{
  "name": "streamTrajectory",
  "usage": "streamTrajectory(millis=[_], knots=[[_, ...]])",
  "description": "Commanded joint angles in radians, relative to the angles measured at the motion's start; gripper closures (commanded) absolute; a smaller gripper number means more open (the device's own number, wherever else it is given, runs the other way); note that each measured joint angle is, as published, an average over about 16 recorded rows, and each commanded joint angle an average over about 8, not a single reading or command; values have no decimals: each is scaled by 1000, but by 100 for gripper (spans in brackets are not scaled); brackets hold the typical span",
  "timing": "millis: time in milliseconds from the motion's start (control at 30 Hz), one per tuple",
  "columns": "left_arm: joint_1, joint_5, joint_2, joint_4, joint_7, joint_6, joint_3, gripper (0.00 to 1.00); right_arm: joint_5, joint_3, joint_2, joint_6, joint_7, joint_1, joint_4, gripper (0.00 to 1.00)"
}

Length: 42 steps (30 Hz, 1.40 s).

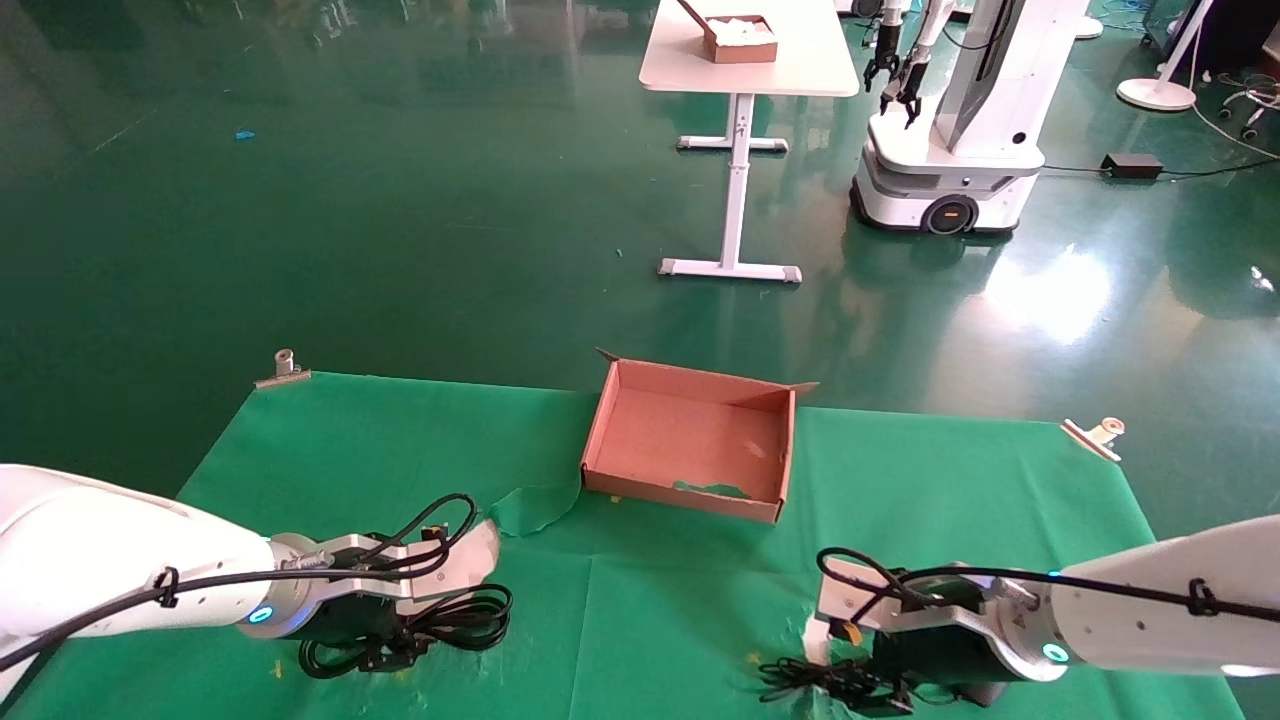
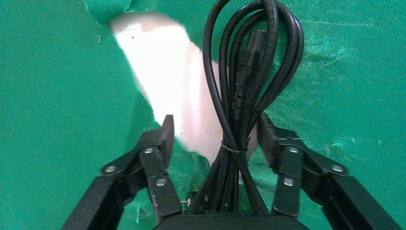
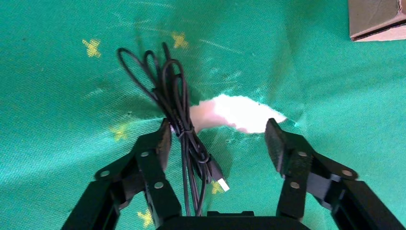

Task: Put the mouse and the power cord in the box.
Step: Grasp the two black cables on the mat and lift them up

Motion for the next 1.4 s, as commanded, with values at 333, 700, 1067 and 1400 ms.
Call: streamTrajectory(millis=[333,700,1067,1400], knots=[[0,-1,0,0,0,0,0,100,3,1,2,-1,0,-1,2,100],[0,1,0,0,0,0,0,100,3,2,2,-1,0,-1,3,100],[-32,-39,-13,-48,23,4,-22,100,14,16,15,4,-1,15,11,100],[-128,-141,97,-75,117,-120,-82,100,20,90,91,44,16,143,36,100]])
